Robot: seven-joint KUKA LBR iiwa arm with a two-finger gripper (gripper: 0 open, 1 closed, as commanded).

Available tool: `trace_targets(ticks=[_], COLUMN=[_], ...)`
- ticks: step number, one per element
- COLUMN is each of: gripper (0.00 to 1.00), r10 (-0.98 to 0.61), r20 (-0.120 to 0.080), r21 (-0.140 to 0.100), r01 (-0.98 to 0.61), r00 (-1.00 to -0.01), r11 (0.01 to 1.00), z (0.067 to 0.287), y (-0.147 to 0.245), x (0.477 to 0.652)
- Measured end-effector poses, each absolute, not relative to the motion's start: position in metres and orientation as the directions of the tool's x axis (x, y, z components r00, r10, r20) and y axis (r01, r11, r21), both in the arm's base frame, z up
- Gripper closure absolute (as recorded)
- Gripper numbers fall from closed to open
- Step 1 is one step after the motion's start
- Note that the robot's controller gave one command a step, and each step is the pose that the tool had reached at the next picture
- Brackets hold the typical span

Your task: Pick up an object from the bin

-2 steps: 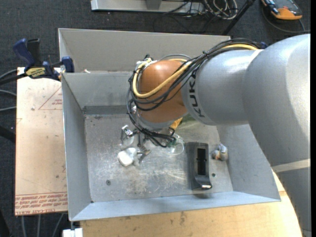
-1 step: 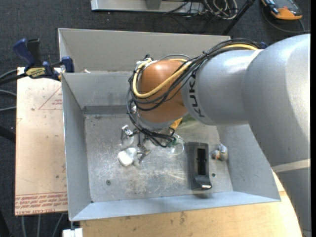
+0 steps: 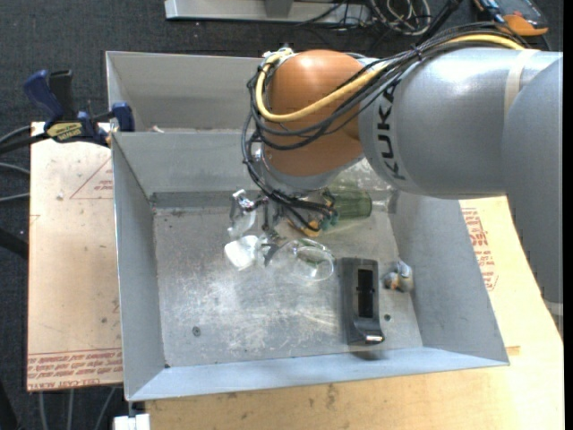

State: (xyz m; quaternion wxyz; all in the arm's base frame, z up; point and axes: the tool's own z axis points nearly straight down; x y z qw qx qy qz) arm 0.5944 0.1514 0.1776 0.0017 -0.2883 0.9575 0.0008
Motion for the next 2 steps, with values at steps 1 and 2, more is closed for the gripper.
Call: trace_targets(ticks=[1,2], gripper=[1.0,1.0], r10=[-0.551,-0.543], r20=[-0.003,0.002], r21=[0.001,0.003], r01=[-0.552,-0.543], r00=[-0.834,-0.84], r11=[0.834,0.84], z=[0.178,0.227], y=[0.151,0.154], x=[0.594,0.593])
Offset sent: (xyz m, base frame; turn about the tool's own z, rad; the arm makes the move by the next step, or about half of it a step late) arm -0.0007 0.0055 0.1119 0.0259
